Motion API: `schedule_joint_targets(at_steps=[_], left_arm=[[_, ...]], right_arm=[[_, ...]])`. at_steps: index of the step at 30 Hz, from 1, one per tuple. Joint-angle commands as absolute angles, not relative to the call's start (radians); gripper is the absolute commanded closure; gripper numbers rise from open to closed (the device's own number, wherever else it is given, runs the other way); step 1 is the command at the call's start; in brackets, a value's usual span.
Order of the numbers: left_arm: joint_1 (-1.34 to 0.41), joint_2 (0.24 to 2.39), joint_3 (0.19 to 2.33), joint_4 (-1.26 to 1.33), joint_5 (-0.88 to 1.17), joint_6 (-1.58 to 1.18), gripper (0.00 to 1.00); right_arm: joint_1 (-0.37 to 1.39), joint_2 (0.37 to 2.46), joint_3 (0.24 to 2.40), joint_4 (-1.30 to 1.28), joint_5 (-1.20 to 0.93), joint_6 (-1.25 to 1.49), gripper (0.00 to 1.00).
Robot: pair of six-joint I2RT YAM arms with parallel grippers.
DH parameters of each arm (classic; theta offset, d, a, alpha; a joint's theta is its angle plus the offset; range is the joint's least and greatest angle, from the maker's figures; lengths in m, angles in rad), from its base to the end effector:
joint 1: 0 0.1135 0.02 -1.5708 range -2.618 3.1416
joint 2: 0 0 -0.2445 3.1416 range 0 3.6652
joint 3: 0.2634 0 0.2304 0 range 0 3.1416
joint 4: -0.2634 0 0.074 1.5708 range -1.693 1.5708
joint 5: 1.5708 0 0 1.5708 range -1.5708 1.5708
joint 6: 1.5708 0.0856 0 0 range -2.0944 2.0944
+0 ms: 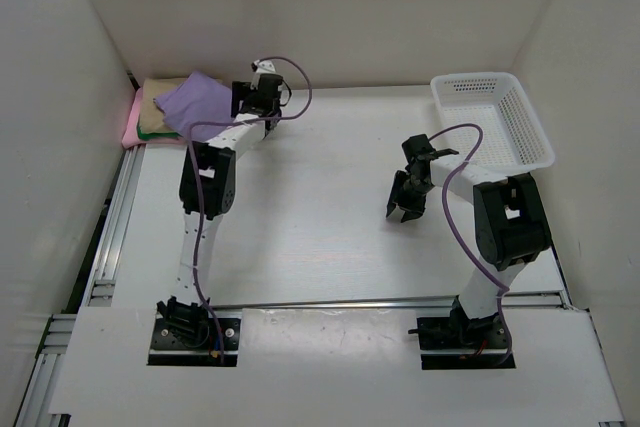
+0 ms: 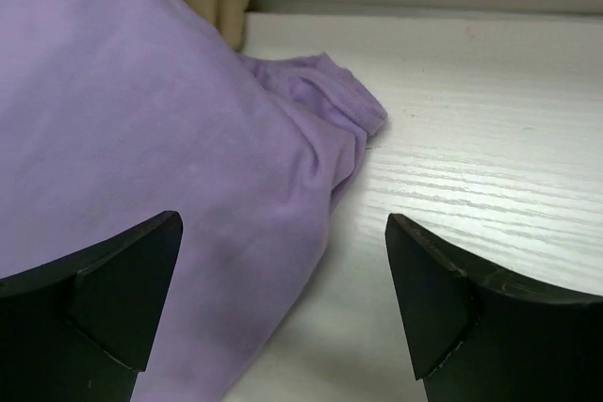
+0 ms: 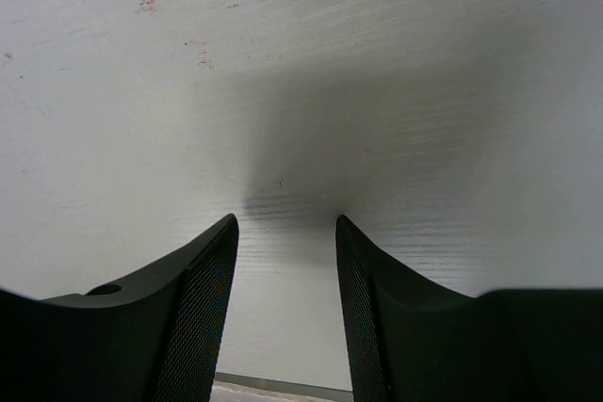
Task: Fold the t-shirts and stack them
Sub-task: Put the neatly folded tshirt into the corner of the board with the left arm
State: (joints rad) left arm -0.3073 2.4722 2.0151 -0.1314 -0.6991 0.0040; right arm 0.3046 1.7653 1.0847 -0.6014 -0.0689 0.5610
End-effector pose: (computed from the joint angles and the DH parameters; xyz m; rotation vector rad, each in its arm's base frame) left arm 0.5446 -0.1150 0.1434 -0.0758 2.0546 0.5641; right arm 0.3066 0.1026 0.1072 0.3559 2.8743 0.2672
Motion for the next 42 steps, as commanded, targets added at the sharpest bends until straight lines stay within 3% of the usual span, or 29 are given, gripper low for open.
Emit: schedule_joint_targets(at_steps=[1, 7, 12, 15, 18, 20, 23, 27, 37, 42], left_arm=[[-0.324, 2.203, 1.985, -0.107, -0.718, 0.000, 0.00], [-0.289, 2.030, 1.855, -0.138, -0.822, 0.000, 0.00], [-0.226, 1.832, 1.550, -0.256, -0.859, 0.000, 0.00], [-0.158, 1.695, 1.467, -0.460, -0.773, 0.000, 0.00], [-0.065, 1.606, 1.466, -0.734, -0.535, 0.000, 0.00], [-0.020, 1.573, 1.448, -0.817, -0.366, 0.000, 0.00], [0.024, 1.562, 1.408, -0.834, -0.339, 0.000, 0.00], [0.063, 1.666, 1.530, -0.825, -0.255, 0.000, 0.00], [0.121, 2.262, 2.371, -0.778, -0.215, 0.000, 0.00], [0.143, 2.425, 2.433, -0.635, -0.215, 0.000, 0.00]], right_arm=[[0.310, 1.749, 1.101, -0.624, -0.052, 0.549, 0.49], [0.310, 1.638, 1.101, -0.644, -0.034, 0.549, 0.49], [0.310, 1.501, 1.069, -0.675, 0.000, 0.528, 0.49], [0.310, 1.416, 1.025, -0.684, 0.009, 0.528, 0.49], [0.310, 1.341, 0.973, -0.684, 0.009, 0.538, 0.49], [0.310, 1.297, 0.944, -0.684, -0.002, 0.549, 0.49], [0.310, 1.267, 0.901, -0.666, -0.046, 0.574, 0.49], [0.310, 1.258, 0.881, -0.641, -0.071, 0.594, 0.49], [0.319, 1.301, 0.905, -0.695, -0.100, 0.615, 0.49], [0.319, 1.339, 0.942, -0.797, -0.069, 0.604, 0.49]])
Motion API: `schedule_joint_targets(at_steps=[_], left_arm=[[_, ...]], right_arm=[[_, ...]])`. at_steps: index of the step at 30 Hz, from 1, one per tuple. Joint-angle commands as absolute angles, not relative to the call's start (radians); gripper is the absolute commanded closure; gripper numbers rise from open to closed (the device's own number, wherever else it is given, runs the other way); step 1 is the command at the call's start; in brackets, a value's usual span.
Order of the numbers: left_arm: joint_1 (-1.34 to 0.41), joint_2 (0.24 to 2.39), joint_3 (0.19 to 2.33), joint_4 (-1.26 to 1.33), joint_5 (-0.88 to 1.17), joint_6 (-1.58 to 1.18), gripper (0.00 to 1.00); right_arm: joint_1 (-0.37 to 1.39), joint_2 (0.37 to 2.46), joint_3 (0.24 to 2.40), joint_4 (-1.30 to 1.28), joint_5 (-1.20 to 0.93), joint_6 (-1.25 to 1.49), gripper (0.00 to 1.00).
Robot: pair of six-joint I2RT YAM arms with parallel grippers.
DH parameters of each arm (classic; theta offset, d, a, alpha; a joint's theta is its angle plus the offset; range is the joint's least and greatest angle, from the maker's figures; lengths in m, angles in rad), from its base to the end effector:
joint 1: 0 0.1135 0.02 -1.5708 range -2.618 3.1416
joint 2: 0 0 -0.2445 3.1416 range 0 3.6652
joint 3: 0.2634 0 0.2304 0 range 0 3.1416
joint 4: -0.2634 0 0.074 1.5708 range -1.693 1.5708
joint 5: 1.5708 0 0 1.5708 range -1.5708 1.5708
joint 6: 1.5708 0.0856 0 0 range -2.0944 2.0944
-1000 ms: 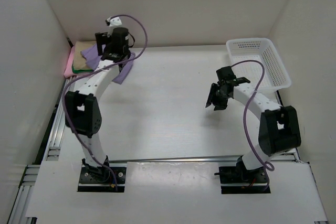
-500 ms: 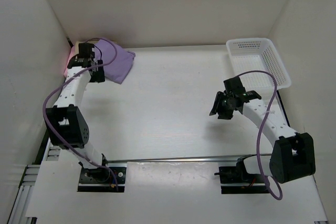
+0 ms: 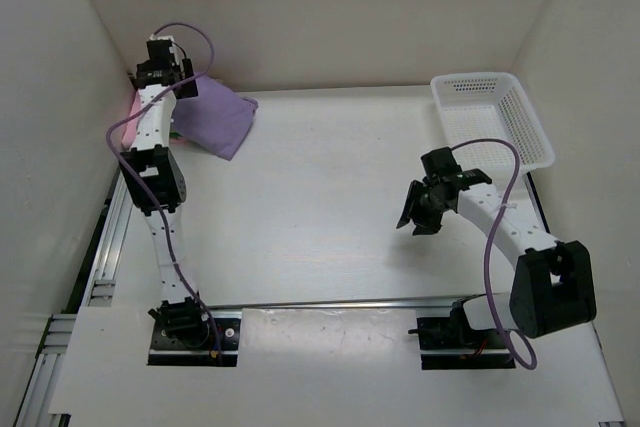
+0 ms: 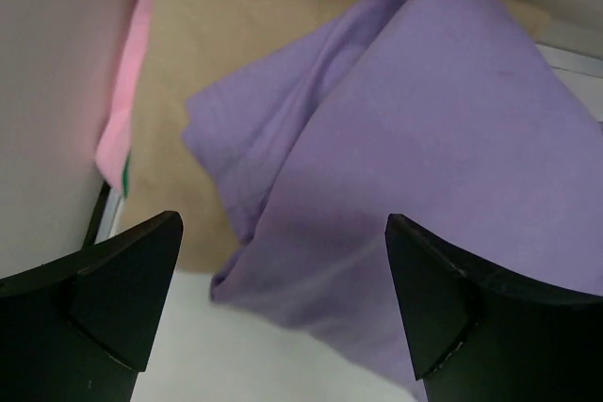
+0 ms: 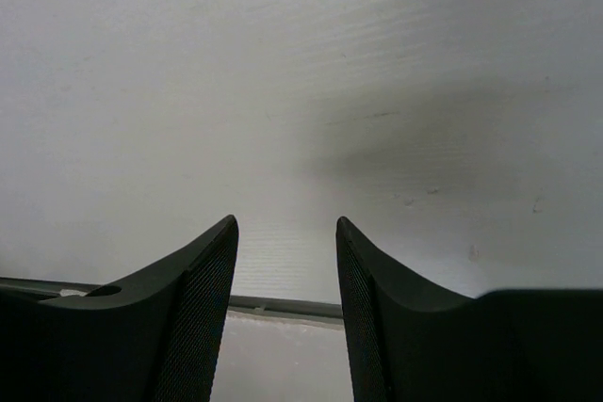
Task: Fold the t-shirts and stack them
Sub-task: Put the neatly folded tshirt into the corner of the board with the left arm
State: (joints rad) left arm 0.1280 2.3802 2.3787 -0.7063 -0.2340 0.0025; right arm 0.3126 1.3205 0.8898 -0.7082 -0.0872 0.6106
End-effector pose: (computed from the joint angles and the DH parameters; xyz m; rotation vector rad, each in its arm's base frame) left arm 0.5321 0.0885 0.2396 -0.2654 2.2620 0.3350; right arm 0.2387 0.0850 0.1674 0.3848 2.7418 0.3786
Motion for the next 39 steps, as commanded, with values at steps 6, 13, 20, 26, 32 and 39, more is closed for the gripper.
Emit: schedule_joint_targets(at_steps=[6, 13, 20, 26, 32, 39], left_arm=[[0.195, 2.537, 2.525, -0.491, -0.073, 0.000, 0.00], [0.232, 2.548, 2.485, -0.469, 0.091, 0.000, 0.00], [0.241, 2.579, 2.494, -0.436, 0.126, 0.000, 0.00], [0.232, 2.579, 2.462, -0.436, 0.150, 0.000, 0.00], [0.213, 2.537, 2.320, -0.436, 0.141, 0.000, 0.38], [0.193, 2.493, 2.252, -0.460, 0.118, 0.000, 0.69]], right_arm=[[0.328, 1.374, 1.029, -0.897, -0.017, 0.604, 0.49], [0.350, 1.456, 1.114, -0.956, 0.031, 0.604, 0.48], [0.439, 1.549, 1.183, -0.991, 0.061, 0.575, 0.48], [0.477, 1.592, 1.221, -1.002, 0.072, 0.557, 0.48], [0.477, 1.592, 1.230, -1.002, 0.072, 0.557, 0.48], [0.477, 1.592, 1.230, -0.982, 0.072, 0.557, 0.48]])
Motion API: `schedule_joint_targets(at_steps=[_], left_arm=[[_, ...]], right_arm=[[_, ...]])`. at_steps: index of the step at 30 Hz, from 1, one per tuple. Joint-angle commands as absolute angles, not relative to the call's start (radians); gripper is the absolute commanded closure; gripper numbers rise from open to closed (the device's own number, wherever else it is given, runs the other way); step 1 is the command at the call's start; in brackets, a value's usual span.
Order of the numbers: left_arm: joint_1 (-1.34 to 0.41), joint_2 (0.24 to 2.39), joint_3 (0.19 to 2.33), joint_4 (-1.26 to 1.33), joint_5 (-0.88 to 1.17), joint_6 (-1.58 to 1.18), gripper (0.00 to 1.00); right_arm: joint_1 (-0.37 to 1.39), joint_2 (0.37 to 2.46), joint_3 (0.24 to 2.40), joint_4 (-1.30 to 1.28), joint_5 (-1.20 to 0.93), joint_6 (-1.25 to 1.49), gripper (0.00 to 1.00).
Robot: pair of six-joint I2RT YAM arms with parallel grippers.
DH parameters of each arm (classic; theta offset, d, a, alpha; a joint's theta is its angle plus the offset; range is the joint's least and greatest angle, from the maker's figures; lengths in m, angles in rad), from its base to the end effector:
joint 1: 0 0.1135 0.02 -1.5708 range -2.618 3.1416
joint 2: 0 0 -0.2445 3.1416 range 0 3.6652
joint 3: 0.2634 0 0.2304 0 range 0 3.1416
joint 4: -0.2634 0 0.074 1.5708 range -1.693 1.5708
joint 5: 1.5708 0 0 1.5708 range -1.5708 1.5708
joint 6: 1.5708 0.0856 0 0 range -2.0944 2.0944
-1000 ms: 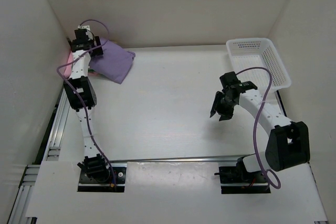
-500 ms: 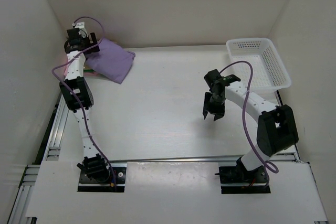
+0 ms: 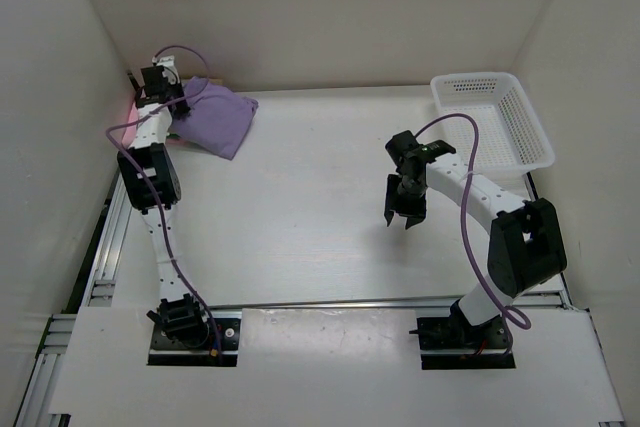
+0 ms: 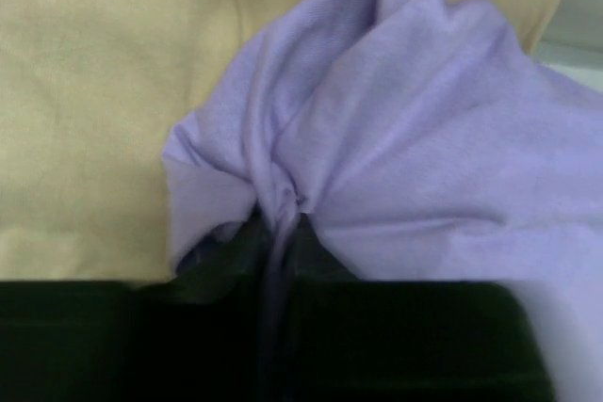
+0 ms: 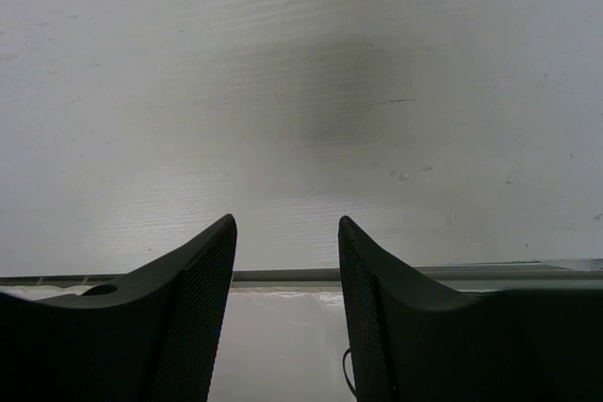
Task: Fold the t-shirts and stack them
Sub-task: Put the neatly folded tshirt into the corner of the board with the left arm
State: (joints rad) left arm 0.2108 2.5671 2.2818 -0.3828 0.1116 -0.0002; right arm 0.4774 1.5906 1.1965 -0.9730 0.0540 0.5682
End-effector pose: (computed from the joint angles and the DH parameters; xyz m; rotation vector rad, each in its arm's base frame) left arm 0.5696 0.1121 0.1428 -0.1750 2.2271 -0.0103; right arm 0.2557 0.1271 0.1717 0.1414 2.9338 0.0811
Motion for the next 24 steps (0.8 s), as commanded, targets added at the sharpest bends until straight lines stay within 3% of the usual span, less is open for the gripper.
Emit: schedule_joint_targets(at_steps=[1, 2, 24], left_arm=[[0.193, 2.470, 2.243, -0.460, 0.142, 0.000, 0.85], [0.193, 2.458, 2.224, -0.471, 0.158, 0.000, 0.90], [0.193, 2.339, 2.269, -0.480, 0.268, 0.000, 0.90]], right_arm=[[0.486, 1.592, 1.230, -0.982, 0.072, 0.557, 0.48], [0.486, 1.592, 1.230, -0.982, 0.072, 0.557, 0.48], [0.486, 1.562, 1.193, -0.973, 0.092, 0.557, 0.48]])
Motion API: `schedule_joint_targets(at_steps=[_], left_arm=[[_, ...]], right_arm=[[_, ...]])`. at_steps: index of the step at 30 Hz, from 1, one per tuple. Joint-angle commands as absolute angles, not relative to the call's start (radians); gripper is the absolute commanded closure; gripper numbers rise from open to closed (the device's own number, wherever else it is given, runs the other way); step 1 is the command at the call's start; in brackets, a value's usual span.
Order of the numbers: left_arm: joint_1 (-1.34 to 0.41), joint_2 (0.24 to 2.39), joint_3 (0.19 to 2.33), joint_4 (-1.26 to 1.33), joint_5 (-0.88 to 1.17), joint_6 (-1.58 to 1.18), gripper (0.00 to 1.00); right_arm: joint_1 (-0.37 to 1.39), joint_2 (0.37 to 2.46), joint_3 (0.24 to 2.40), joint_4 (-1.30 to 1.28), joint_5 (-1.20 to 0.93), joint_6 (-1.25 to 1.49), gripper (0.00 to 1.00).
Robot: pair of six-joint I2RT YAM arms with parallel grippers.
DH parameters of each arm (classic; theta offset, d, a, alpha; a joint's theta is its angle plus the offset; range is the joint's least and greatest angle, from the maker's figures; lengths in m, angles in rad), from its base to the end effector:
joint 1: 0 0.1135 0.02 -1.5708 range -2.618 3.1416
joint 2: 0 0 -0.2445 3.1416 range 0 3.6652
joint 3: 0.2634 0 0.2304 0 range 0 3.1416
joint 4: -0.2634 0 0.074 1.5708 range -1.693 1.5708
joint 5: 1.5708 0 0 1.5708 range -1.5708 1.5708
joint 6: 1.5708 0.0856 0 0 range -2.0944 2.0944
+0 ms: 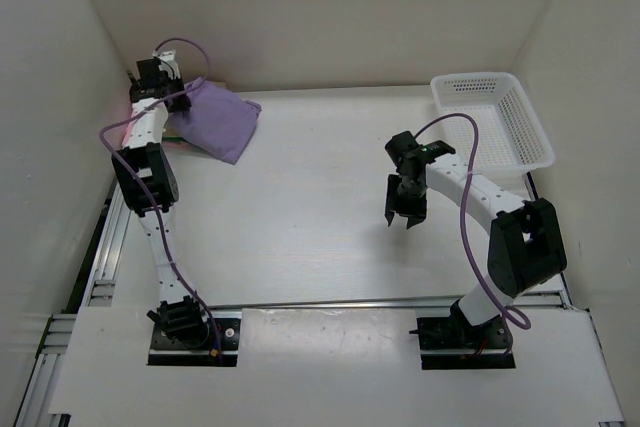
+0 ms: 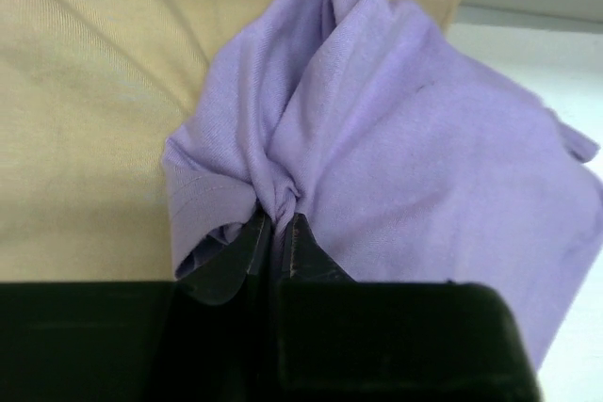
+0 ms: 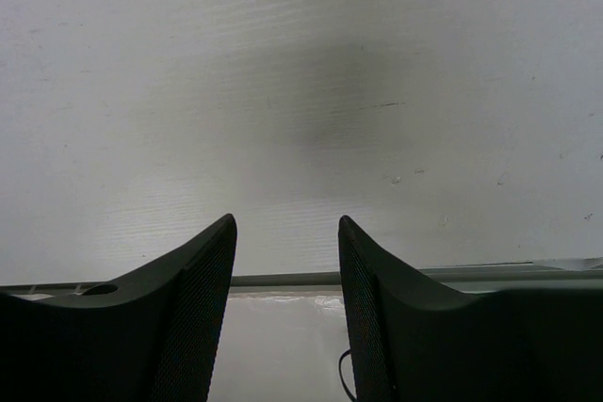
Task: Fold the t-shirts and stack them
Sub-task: Put the neatly folded tshirt into the corner of the board with the left arm
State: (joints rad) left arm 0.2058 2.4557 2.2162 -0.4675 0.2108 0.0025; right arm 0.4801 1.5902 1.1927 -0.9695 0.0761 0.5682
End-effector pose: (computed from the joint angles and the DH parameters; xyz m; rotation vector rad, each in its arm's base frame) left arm 0.5513 0.0968 0.1714 -0.1197 2.2591 -0.1295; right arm 0.2561 0.1260 0.1711 0.1403 2.9234 0.0533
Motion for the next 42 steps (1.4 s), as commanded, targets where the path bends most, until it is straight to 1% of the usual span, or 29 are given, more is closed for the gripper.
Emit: schedule_joint_targets(at_steps=[1, 6, 12, 18, 19, 20, 21, 22, 23, 26, 30, 33, 35, 36, 37, 38, 42], left_arm=[[0.193, 2.339, 2.282, -0.480, 0.268, 0.000, 0.90], [0.193, 2.315, 2.283, -0.480, 0.290, 0.000, 0.90], [0.193, 2.315, 2.301, -0.480, 0.267, 0.000, 0.90], [0.193, 2.286, 2.163, -0.480, 0.250, 0.000, 0.90], [0.183, 2.286, 2.151, -0.480, 0.211, 0.000, 0.85], [0.164, 2.286, 2.140, -0.480, 0.171, 0.000, 0.70], [0.152, 2.298, 2.140, -0.480, 0.125, 0.000, 0.49], [0.140, 2.331, 2.155, -0.480, 0.026, 0.000, 0.37], [0.118, 2.350, 2.167, -0.480, -0.023, 0.000, 0.34], [0.109, 2.375, 2.194, -0.480, -0.095, 0.000, 0.34], [0.109, 2.322, 2.149, -0.480, -0.095, 0.000, 0.34], [0.109, 2.296, 2.140, -0.480, -0.152, 0.000, 0.34], [0.109, 2.281, 2.129, -0.480, -0.152, 0.000, 0.34], [0.100, 2.267, 2.119, -0.480, -0.152, 0.000, 0.37], [0.100, 2.267, 2.118, -0.480, -0.143, 0.000, 0.42], [0.100, 2.267, 2.118, -0.480, -0.143, 0.000, 0.55], [0.100, 2.307, 2.128, -0.489, -0.175, 0.000, 0.86]], right_arm=[[0.486, 1.562, 1.193, -0.973, 0.092, 0.557, 0.48], [0.486, 1.562, 1.193, -0.973, 0.092, 0.557, 0.48], [0.486, 1.571, 1.193, -0.973, 0.103, 0.548, 0.48], [0.486, 1.571, 1.193, -0.982, 0.103, 0.548, 0.48], [0.486, 1.571, 1.193, -0.982, 0.103, 0.539, 0.48], [0.486, 1.571, 1.184, -0.982, 0.103, 0.538, 0.48], [0.486, 1.571, 1.184, -0.982, 0.103, 0.538, 0.48], [0.486, 1.571, 1.184, -0.982, 0.103, 0.538, 0.48], [0.486, 1.571, 1.184, -0.992, 0.103, 0.538, 0.48], [0.486, 1.580, 1.209, -1.002, 0.103, 0.538, 0.48], [0.486, 1.589, 1.220, -1.002, 0.103, 0.538, 0.48], [0.486, 1.598, 1.229, -1.002, 0.094, 0.538, 0.48], [0.495, 1.608, 1.229, -1.002, 0.094, 0.538, 0.48], [0.495, 1.608, 1.229, -1.002, 0.094, 0.538, 0.48], [0.495, 1.608, 1.229, -1.002, 0.094, 0.538, 0.48], [0.495, 1.608, 1.229, -1.002, 0.094, 0.538, 0.48], [0.495, 1.608, 1.229, -1.002, 0.094, 0.538, 0.48]])
